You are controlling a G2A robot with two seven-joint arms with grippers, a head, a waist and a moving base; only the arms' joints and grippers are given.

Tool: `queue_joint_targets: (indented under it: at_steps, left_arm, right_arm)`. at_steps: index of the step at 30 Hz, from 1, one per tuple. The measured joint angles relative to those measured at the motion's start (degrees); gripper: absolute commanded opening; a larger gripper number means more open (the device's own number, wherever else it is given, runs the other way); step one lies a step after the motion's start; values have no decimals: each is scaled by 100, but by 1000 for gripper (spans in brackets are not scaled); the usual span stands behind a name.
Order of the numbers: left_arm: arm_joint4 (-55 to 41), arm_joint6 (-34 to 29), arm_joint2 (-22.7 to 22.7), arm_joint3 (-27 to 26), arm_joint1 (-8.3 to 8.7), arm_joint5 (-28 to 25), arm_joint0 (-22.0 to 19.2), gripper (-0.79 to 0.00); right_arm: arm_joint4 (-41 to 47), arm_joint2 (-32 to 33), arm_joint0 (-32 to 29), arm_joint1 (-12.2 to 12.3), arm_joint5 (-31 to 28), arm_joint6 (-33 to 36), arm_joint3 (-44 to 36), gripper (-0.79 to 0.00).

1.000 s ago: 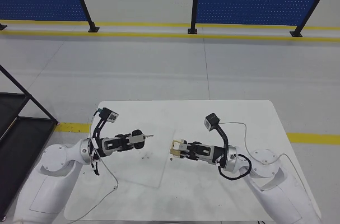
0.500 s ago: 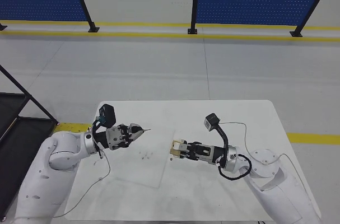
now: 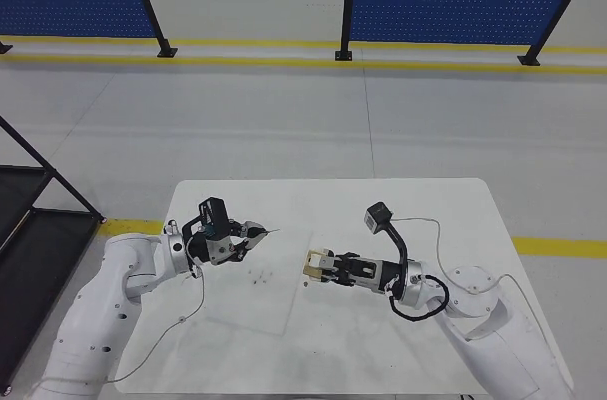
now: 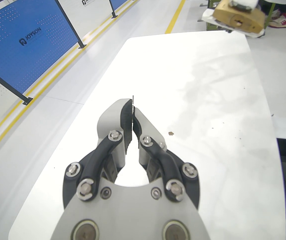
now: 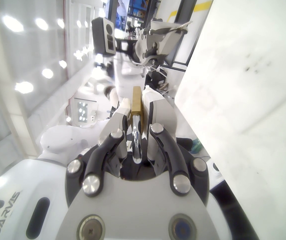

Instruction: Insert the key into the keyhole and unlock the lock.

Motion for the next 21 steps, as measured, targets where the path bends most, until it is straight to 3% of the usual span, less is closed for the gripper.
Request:
queue_joint_targets:
  at_steps: [6,9,15,21]
  left_arm:
    - [39,-29,1,-39,3,36,-7,-785]
    - [784,29,99,-461,15,301,-17,-785]
    - [3725,1735,493,-748,127,1128,32,-785]
    - [6508,3642,680,-484,314,2992,150,-785]
  right_arm:
    - [0,0,0,0,0,0,0,-785]
    - [0,0,0,0,0,0,0,-785]
    - [0,0,0,0,0,0,0,-785]
    - [0,0,0,0,0,0,0,-785]
